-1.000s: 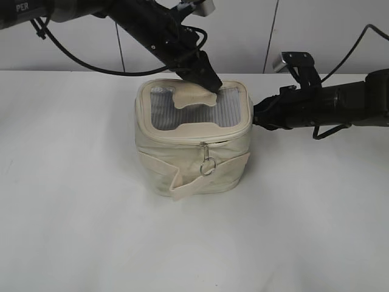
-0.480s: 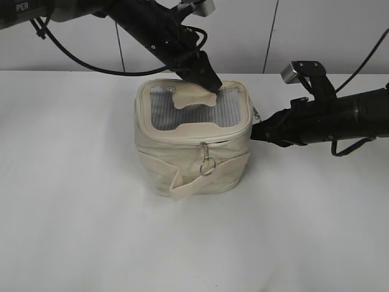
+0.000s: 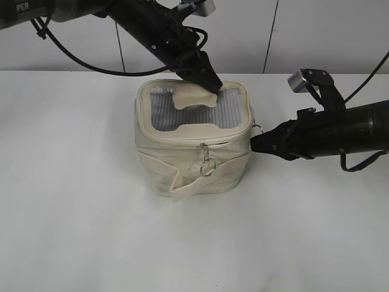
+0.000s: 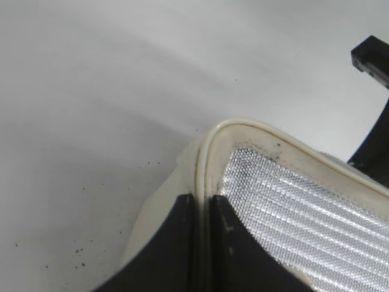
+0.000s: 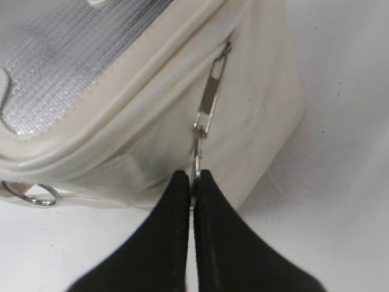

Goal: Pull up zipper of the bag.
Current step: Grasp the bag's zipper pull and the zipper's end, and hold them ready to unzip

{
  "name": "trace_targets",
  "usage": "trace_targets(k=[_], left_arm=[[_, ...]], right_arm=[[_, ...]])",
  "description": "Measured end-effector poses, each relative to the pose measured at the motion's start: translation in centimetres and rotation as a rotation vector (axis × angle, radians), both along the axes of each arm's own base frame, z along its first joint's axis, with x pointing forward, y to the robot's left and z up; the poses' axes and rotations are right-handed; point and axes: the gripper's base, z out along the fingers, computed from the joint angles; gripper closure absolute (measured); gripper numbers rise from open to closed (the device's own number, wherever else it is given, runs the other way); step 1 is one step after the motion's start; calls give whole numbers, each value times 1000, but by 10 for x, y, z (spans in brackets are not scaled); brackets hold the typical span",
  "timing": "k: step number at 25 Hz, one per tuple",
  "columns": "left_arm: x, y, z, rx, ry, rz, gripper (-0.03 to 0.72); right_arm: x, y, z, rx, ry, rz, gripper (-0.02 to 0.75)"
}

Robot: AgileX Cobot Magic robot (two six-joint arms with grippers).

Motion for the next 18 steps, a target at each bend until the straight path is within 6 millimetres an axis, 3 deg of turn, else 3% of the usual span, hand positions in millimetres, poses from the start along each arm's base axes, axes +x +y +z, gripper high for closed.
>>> trace_targets(k=[9,18], left_arm=[[0,0,0,-1,9,11,644],[1,-1,0,-2,40,68,644]], right_arm=[[-31,-3,1,30,51,14,726],[-56,0,16,78,73,51,726]])
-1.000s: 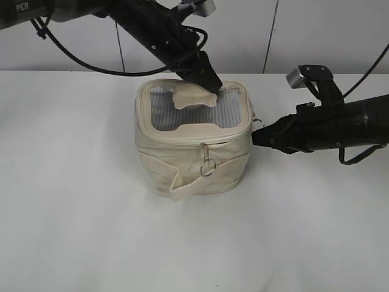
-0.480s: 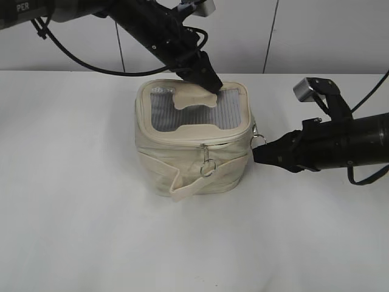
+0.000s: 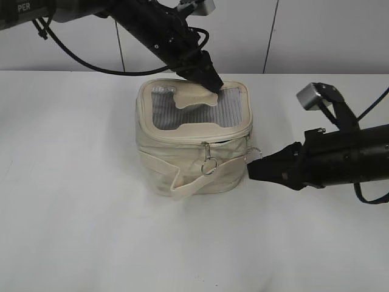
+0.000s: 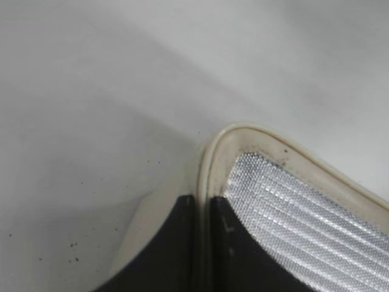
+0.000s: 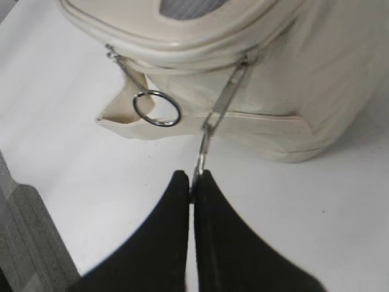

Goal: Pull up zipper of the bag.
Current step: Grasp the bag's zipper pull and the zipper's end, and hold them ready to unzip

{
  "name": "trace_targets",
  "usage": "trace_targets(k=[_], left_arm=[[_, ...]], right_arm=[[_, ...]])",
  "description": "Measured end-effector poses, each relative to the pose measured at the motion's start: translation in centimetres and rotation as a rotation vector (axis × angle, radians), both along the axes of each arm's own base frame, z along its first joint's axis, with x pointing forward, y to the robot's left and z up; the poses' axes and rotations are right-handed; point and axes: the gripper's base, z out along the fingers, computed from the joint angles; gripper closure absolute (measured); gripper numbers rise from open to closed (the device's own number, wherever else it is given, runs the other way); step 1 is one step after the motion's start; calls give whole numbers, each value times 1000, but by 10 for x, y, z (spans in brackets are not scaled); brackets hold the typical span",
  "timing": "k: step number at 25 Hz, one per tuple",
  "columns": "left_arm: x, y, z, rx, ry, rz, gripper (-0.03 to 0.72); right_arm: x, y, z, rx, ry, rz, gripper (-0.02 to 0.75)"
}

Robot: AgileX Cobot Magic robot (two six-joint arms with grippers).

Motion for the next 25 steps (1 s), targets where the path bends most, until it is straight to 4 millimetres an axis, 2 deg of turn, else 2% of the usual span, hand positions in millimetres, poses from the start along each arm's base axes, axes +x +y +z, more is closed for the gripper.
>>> trace_targets(k=[3,10,13,17,19,23,25], left_arm=[[0,0,0,0,9,16,644],[0,0,0,5,12,22,644],[0,0,0,6,13,21,644],[0,0,0,5,14,21,639],[0,0,0,0,14,24,604],[1,3,9,-10,13,52,449],[4,10,16,-6,17,96,431]], right_arm=[[-8,17,2,3,6,55,726],[-18,81,15,-57,-79,134,720],[-16,92,16,-60,-77,129,717],[-16,92,14,-68,-51,111,703],[-17,92,13,-66,-20,116,638],[-18,79,11,-87,76,136,323],[-14,67,13,-95,122,101,220]])
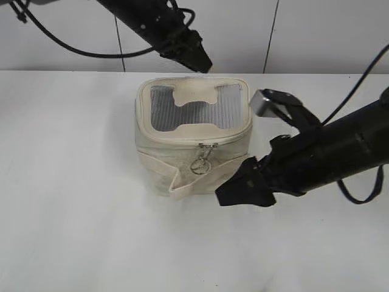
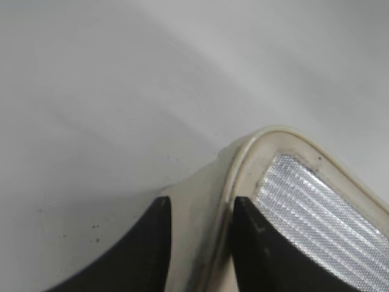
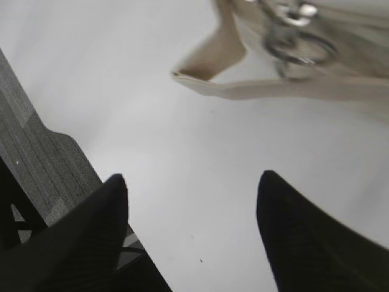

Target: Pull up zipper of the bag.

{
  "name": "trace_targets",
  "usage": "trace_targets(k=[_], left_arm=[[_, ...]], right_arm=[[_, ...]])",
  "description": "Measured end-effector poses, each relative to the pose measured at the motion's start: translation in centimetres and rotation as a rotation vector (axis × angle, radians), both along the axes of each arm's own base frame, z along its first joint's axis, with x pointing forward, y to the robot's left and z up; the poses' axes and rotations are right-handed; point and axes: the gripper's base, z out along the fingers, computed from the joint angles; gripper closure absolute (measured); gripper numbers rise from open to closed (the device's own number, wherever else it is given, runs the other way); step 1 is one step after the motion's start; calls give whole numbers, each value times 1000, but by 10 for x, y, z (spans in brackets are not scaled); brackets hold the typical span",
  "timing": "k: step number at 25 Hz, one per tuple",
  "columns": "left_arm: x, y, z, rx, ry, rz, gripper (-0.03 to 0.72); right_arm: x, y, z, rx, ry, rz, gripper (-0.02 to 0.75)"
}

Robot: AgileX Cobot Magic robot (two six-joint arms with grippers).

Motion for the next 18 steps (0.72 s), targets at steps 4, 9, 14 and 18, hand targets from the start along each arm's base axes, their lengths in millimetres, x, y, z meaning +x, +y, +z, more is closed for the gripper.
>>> trace_targets(k=[4,9,14,18], left_arm=[[2,20,36,-32,-37,89,463],[-16,40,86,5,-62,123,471],[-47,63,114,93,-79,212,479],[-91,89,118,123,-103,290,482]], right_arm=[[9,-31,11,0,52,-87,192],[10,-71,31,18,116,-189,191],[-9,-97,53,-100,160,-240,190],[-31,-103,81,-124,115,-262,190]])
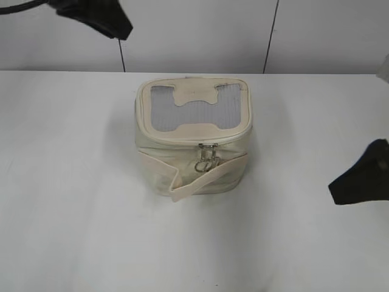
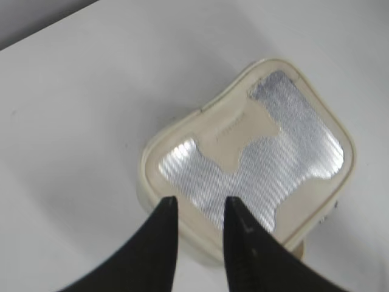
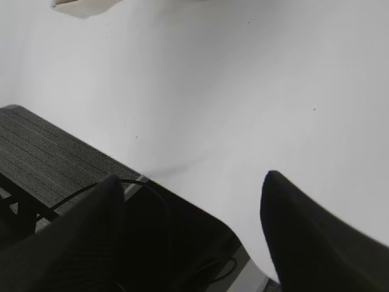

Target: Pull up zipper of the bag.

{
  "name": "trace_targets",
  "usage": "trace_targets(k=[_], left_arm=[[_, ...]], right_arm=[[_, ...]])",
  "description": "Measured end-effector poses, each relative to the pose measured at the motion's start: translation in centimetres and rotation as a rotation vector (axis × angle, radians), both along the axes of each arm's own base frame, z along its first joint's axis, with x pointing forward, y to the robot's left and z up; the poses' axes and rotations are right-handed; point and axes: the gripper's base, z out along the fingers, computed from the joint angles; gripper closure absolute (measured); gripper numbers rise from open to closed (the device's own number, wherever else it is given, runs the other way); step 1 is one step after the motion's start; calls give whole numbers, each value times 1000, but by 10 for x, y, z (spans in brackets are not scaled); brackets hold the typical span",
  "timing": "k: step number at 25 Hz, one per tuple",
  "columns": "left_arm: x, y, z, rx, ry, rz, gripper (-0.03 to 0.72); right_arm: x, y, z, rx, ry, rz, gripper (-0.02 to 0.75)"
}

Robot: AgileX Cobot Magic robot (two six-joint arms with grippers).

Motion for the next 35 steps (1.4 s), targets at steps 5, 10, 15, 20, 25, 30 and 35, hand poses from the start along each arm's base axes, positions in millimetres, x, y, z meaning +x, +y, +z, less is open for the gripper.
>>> trace_targets(k=[5,10,15,20,25,30,35], left_arm=[[-89,47,7,26,-74,116,484],[-192,103,9,64,-150,232,484],[-291,150,-11,-5,-293,325,484],[-347,174,-50,-64,-378,340,485],[-359,178,-55,-135,-462,344,485],[-350,174,-58,-154,-469,347,486],[-350,174,-58,-159,-472,346,486]], right_arm=[[-39,-8,29,-22,-77,-1,190],[-97,-24,36,-86,-174,-52,190],[-146,-35,33,-93,-297,-121,192],[-185,-47,40,-99,-518,-184,192],[-206,-54,39,-112,-679,-219,192],[-206,-57,36,-129,-737,-244,206],[-206,-58,37,-131,-740,-246,281]])
